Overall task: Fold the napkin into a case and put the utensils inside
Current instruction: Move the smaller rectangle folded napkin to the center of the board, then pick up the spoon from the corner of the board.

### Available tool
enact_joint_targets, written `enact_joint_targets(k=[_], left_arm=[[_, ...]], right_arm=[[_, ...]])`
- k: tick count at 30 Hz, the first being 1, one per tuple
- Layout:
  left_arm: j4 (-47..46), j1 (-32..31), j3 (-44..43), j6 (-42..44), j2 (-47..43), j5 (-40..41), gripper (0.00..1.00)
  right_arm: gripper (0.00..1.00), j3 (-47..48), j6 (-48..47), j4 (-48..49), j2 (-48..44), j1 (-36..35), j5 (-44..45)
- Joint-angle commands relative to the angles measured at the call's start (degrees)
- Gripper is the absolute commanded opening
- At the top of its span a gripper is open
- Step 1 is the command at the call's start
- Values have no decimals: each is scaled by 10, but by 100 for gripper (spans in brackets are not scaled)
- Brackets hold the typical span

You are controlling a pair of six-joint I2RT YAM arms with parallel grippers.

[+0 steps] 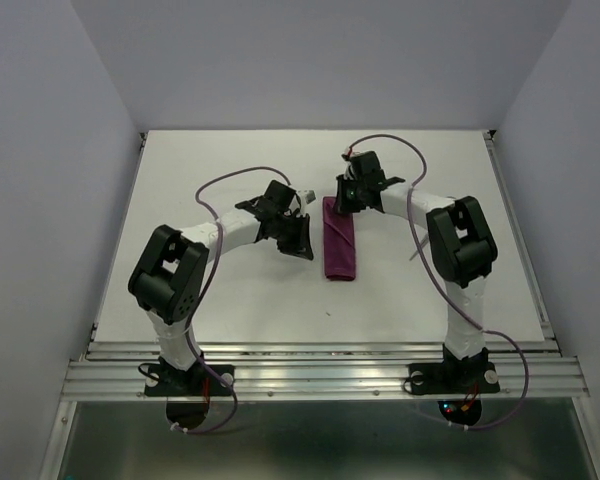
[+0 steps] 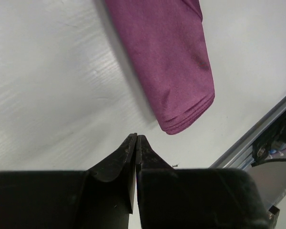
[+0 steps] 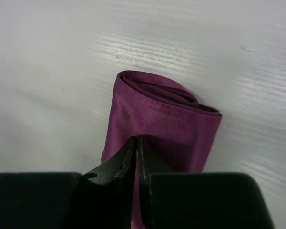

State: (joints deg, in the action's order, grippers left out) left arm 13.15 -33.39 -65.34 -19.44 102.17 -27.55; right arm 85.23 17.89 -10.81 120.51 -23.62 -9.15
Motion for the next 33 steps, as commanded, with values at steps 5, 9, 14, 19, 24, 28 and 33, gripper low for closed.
enact_joint_targets(k=[5, 9, 14, 19, 24, 28, 33], left_arm=[[7, -4, -63, 7, -29, -16, 0], [-11, -36, -82, -8, -6, -35, 0], [-33, -72, -103, -20, 36, -44, 0], [-37, -89, -105, -14, 86, -37, 0], [-45, -89, -111, -9, 145, -24, 0], [-44, -89, -119, -5, 135, -28, 0], [20, -90, -159, 15, 85, 9, 0]], right_arm=[[14, -58, 40, -11, -157, 29, 105], [25, -126, 64, -20, -207, 79, 138], [38, -218, 97, -46, -270, 188, 160], [50, -277, 108, -69, -307, 275, 182], [54, -284, 110, -84, -295, 287, 193], [52, -270, 102, -82, -271, 287, 175], [46, -235, 98, -72, -238, 287, 171]])
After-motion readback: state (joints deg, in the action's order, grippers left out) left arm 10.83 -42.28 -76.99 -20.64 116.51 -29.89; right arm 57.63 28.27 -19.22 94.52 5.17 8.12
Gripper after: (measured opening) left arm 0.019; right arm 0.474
